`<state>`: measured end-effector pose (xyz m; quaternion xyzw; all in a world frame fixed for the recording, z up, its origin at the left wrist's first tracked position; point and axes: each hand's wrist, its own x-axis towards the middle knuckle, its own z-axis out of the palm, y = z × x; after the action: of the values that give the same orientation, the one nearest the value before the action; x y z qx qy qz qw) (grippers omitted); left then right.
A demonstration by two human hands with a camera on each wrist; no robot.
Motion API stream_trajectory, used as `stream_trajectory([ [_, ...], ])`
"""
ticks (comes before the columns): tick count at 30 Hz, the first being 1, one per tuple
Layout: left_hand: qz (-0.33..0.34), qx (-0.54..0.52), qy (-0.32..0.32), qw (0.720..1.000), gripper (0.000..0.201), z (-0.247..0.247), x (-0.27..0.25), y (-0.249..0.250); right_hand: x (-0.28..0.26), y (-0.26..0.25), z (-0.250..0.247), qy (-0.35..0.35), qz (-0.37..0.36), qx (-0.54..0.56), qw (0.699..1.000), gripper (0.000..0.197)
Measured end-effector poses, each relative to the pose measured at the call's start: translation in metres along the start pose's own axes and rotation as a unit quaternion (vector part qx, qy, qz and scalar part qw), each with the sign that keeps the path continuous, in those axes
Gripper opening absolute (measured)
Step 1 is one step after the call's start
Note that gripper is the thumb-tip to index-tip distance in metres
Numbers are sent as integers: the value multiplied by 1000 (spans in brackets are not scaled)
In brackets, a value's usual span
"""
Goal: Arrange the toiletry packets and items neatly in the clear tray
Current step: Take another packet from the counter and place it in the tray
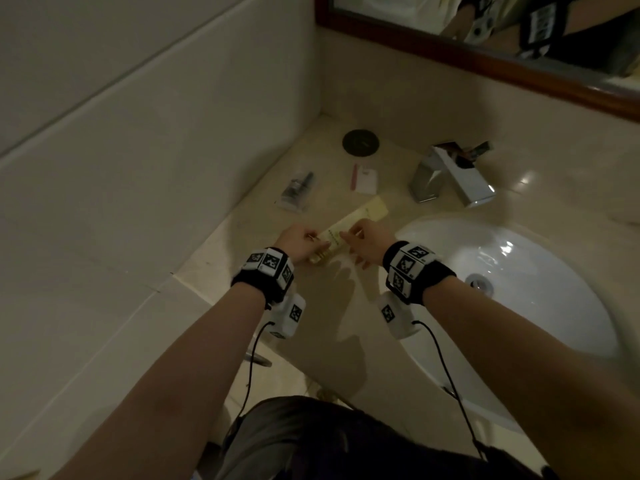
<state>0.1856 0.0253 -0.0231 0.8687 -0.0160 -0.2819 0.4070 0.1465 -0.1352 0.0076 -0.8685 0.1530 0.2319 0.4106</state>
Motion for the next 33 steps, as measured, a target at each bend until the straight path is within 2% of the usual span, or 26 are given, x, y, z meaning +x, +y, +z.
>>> stream_trajectory([
  [4,21,-171,-7,985,6,26,-20,20,-14,17,-11,40,46,146,987,55],
  [6,55,-167,-20,984,8,45,-25,30,-23,28,-20,48,69,195,977,58],
  [8,77,-164,-62,982,7,66,-33,42,-32,42,-29,45,61,229,970,52],
  [12,77,-170,-122,975,12,112,-51,72,-60,81,-54,108,3,194,975,37],
  [14,85,-114,-111,984,14,133,-59,86,-73,103,-68,132,-9,158,978,39],
  [17,123,-68,-70,988,31,167,-75,113,-104,143,-96,142,-16,100,985,36],
  [19,137,-88,-46,986,32,185,-83,130,-127,166,-113,123,-14,62,990,34],
  [23,161,-115,-46,979,28,232,-96,170,-176,224,-137,67,0,-42,997,27],
  [26,168,-154,-44,973,22,270,-102,192,-210,262,-149,100,8,-36,994,28],
  [28,151,-193,-47,968,16,298,-110,206,-232,288,-158,116,30,7,993,29],
  [31,133,-232,-49,962,27,339,-125,226,-264,328,-170,109,75,118,984,27],
  [33,122,-262,-73,955,26,363,-134,237,-284,355,-178,148,86,134,976,22],
])
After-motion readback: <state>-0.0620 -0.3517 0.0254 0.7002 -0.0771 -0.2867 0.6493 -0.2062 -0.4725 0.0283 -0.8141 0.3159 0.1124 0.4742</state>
